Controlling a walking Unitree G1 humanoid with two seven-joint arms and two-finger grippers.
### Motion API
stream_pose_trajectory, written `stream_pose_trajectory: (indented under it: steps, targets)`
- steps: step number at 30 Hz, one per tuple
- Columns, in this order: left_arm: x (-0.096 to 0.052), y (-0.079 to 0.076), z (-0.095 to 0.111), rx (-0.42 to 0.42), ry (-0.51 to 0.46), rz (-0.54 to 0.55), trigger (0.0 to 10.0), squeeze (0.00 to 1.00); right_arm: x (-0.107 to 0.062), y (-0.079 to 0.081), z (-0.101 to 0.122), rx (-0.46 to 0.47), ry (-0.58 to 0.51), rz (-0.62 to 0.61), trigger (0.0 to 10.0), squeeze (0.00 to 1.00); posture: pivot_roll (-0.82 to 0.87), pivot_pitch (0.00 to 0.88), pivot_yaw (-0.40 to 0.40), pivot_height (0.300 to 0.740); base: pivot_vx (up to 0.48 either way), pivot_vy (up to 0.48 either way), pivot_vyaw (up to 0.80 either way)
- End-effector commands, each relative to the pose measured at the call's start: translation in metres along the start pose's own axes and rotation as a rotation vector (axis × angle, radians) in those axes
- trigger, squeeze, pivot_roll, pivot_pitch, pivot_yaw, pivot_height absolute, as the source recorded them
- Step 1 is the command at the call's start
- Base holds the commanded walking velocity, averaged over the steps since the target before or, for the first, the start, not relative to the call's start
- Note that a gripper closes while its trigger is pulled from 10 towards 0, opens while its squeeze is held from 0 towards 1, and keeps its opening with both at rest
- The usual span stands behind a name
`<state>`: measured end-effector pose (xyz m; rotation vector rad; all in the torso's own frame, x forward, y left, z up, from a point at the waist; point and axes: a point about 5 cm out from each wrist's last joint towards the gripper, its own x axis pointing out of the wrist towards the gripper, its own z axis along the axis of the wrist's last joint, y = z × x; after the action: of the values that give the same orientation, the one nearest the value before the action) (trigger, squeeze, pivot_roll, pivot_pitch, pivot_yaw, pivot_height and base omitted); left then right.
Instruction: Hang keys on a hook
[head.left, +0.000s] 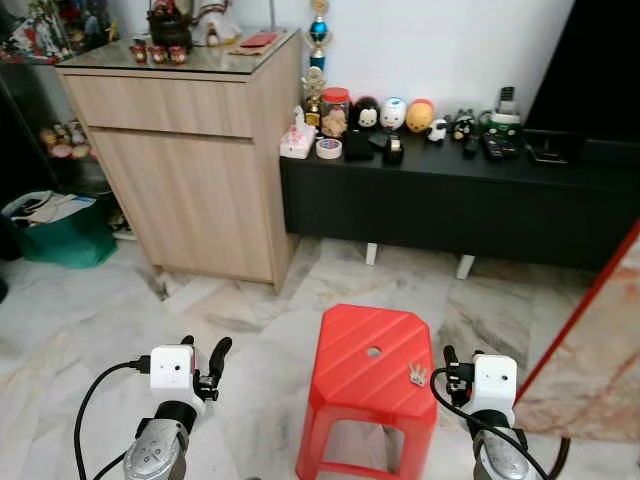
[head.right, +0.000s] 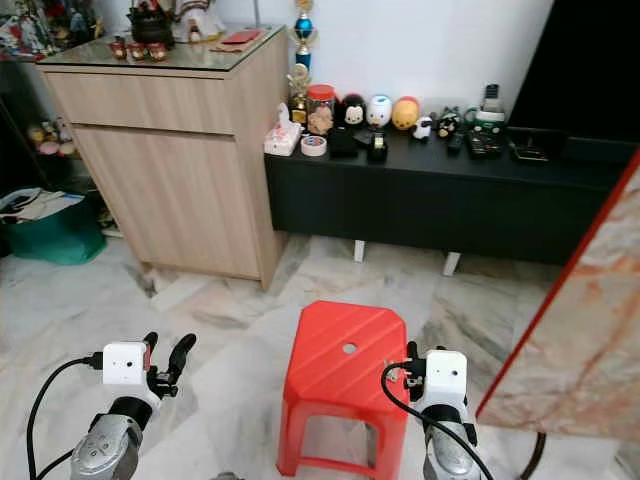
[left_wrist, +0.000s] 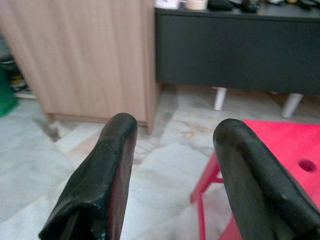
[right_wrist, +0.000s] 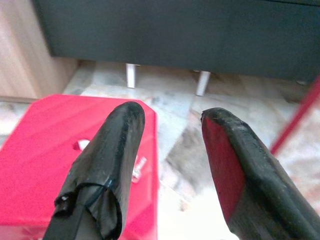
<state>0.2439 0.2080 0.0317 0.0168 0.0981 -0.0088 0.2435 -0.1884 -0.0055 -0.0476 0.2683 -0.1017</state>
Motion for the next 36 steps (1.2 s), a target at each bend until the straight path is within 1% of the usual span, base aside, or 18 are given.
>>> stream_pose_trajectory:
  steps: [1,2,9,19,22,36]
  targets:
    - [0.0018,-0.0002,-0.0011,-0.001,0.010,-0.002,10.0,0.00,0.0007,0.0008,-0.0003,0.000,0.005,0.007,10.0,0.00,0.01,0.000,-0.002,0.637,0.000,0.000,0.00]
    - [0.0022,-0.0003,-0.0011,-0.002,0.011,-0.002,10.0,0.00,0.0002,0.0014,0.0018,0.004,-0.018,0.013,10.0,0.00,0.01,0.000,-0.002,0.628,0.000,0.000,0.00]
    - [0.0037,-0.0014,-0.0008,-0.012,0.016,-0.001,10.0,0.00,0.0003,0.0007,-0.0012,0.006,-0.006,0.016,10.0,0.00,0.01,0.000,-0.001,0.628,0.000,0.000,0.00]
    - [0.0055,-0.0032,-0.0009,-0.018,0.020,-0.004,10.0,0.00,0.0010,0.0012,-0.0018,0.012,-0.007,0.023,10.0,0.00,0.01,0.000,0.000,0.628,0.000,0.462,0.00]
    - [0.0064,-0.0044,0.0005,0.004,0.012,-0.017,10.0,0.00,0.0011,0.0016,-0.0019,0.011,-0.007,0.024,10.0,0.00,0.01,0.000,0.000,0.628,0.000,0.000,0.00]
    - [0.0093,-0.0081,0.0037,-0.005,0.002,-0.037,10.0,0.00,0.0017,0.0026,-0.0023,0.018,-0.007,0.027,10.0,0.00,0.01,0.000,0.001,0.628,0.000,0.000,0.00]
